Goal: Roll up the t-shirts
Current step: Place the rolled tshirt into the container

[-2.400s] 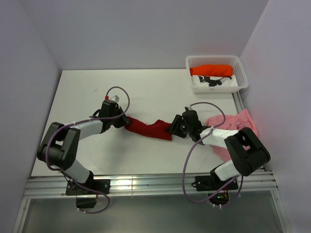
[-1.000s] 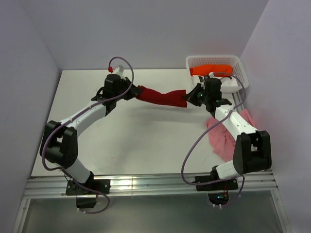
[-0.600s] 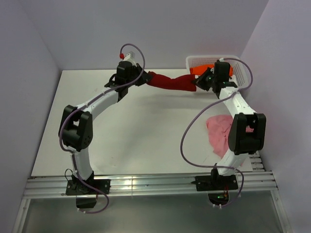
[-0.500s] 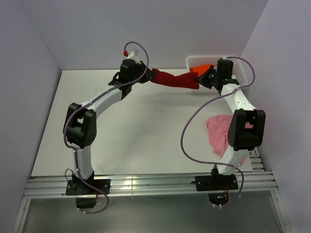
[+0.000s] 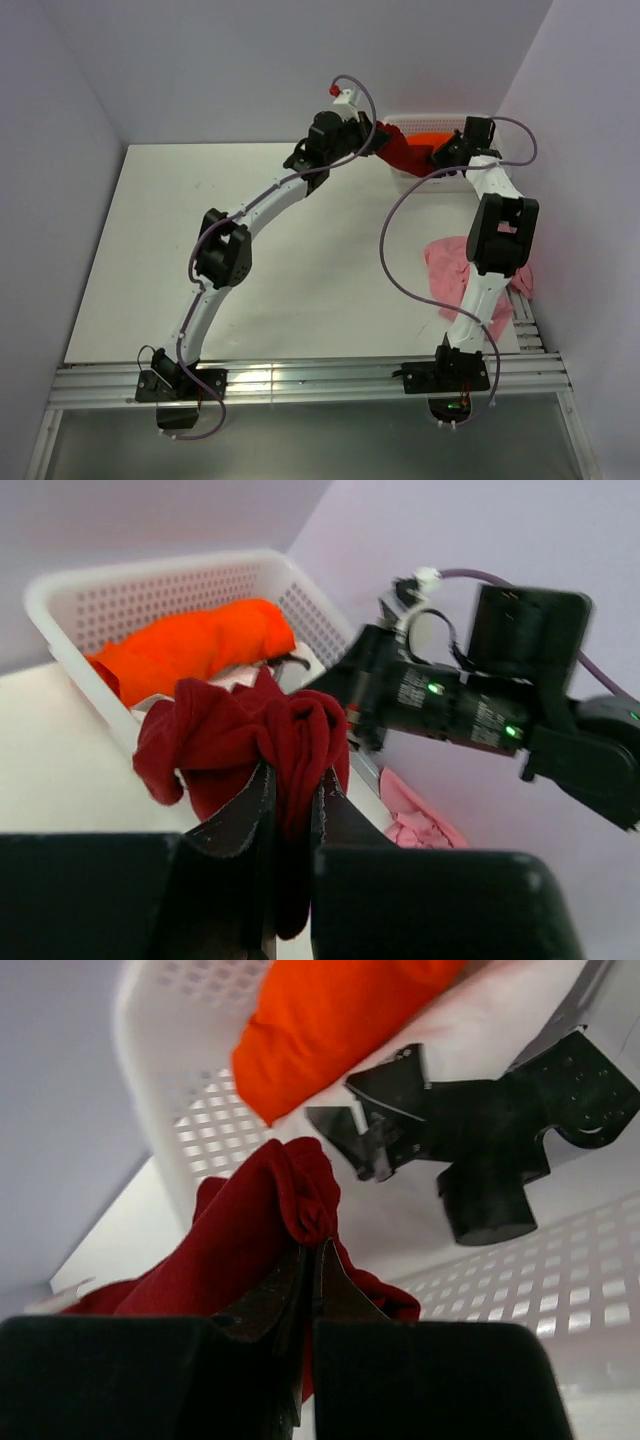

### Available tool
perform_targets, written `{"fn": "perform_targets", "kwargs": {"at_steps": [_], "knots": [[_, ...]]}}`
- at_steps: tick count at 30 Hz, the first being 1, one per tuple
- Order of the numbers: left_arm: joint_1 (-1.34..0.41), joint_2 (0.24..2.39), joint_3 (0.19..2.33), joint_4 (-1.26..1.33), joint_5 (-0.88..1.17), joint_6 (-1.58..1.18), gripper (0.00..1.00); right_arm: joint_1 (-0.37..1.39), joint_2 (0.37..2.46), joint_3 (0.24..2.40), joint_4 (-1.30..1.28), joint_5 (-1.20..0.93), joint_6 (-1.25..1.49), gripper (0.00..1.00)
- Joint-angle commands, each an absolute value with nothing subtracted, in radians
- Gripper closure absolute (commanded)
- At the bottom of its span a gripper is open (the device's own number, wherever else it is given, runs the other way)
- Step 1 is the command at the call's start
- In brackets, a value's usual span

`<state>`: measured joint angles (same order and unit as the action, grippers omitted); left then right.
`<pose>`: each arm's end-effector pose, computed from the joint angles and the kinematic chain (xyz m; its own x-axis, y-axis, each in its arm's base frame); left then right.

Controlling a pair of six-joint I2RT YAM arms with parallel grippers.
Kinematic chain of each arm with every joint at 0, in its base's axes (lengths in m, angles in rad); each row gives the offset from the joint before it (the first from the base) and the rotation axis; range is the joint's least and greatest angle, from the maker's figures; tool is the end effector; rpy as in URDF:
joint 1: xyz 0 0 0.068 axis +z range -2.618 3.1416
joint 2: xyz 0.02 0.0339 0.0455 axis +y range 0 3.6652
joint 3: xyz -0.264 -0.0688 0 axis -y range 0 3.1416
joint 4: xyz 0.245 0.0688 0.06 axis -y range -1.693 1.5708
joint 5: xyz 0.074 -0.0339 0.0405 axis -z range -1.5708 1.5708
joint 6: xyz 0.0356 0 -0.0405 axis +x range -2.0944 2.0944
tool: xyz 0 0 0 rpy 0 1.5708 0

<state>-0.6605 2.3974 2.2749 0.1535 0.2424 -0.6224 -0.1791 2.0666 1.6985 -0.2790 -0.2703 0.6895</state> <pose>0.4474 -0.3584 0.3253 -0.4378 -0.3766 -0.8164 0.6521 0.4922 -0.5767 0.4762 -0.0765 0.2482 -0.4819 0.7103 -0.5132 0.3481 0.6926 0.6318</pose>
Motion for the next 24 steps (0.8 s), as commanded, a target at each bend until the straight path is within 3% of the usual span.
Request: {"fn": "perform_targets", "kwargs": {"at_steps": [1,8,24], "knots": [[-0.667,2.399,2.266,0.213,0.273,-0.6,1.0,-0.172,2.126,1.767,-0.304,-0.245,0.69,1.0],[-0.667,2.298,2.062,0.302,0.229,-0.603,1.0,-0.107,2.22,1.83,-0.373,-0.278,0.649,1.0],[-0.491,1.727,1.438,0.261,0.132,-0.621,1.0,0.247,1.99,1.552,-0.281,-0.405,0.673,1.0]]}}
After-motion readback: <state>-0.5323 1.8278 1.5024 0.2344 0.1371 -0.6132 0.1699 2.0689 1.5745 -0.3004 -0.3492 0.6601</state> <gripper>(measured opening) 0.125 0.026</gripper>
